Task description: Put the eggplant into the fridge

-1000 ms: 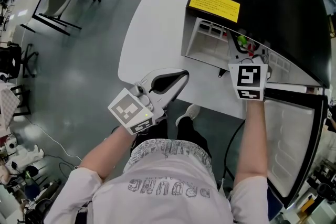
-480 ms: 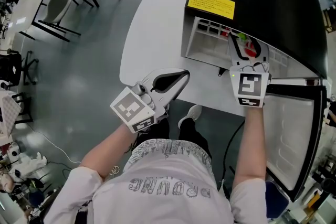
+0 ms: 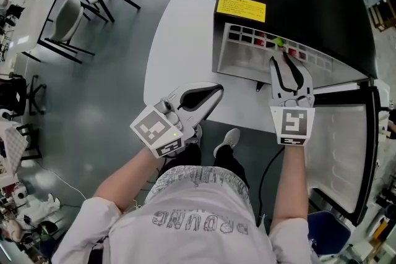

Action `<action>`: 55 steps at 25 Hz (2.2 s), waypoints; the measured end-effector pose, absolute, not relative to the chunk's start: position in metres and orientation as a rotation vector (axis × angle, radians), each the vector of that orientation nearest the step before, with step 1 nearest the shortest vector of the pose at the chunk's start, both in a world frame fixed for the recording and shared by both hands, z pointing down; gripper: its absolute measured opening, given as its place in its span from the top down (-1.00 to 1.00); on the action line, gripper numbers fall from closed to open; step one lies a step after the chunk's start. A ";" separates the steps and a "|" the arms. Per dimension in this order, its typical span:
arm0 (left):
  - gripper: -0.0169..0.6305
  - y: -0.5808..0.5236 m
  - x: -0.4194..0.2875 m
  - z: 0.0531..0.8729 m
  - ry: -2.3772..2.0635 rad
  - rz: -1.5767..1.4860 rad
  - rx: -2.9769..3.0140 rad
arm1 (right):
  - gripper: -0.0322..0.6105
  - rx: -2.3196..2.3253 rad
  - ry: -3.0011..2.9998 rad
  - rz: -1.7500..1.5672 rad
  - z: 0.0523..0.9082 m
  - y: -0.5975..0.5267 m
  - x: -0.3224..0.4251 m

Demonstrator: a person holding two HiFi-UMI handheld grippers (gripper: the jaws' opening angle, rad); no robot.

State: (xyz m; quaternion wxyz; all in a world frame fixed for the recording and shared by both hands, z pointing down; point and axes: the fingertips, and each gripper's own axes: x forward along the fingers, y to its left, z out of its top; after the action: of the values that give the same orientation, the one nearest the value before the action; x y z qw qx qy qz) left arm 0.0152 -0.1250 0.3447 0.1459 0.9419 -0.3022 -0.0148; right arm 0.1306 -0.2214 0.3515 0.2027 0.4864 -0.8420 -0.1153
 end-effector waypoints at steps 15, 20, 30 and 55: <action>0.93 -0.112 0.017 0.327 -0.794 -0.038 2.778 | 0.84 1.425 -2.507 -0.231 0.309 -0.157 0.114; 0.93 -0.111 0.017 0.324 -0.788 -0.032 2.791 | 0.86 1.412 -2.534 -0.193 0.310 -0.145 0.112; 0.93 -0.111 0.019 0.316 -0.780 -0.034 2.806 | 0.88 1.428 -2.544 -0.139 0.309 -0.128 0.114; 0.93 -0.122 0.025 0.318 -0.787 -0.033 2.800 | 0.89 1.378 -2.579 -0.092 0.316 -0.129 0.105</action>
State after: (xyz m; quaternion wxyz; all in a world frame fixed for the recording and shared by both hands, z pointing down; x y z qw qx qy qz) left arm 0.0252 -0.1219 0.3180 0.1161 0.9561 -0.2686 -0.0114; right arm 0.1050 -0.1295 0.3158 0.1079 0.4681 -0.8765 -0.0313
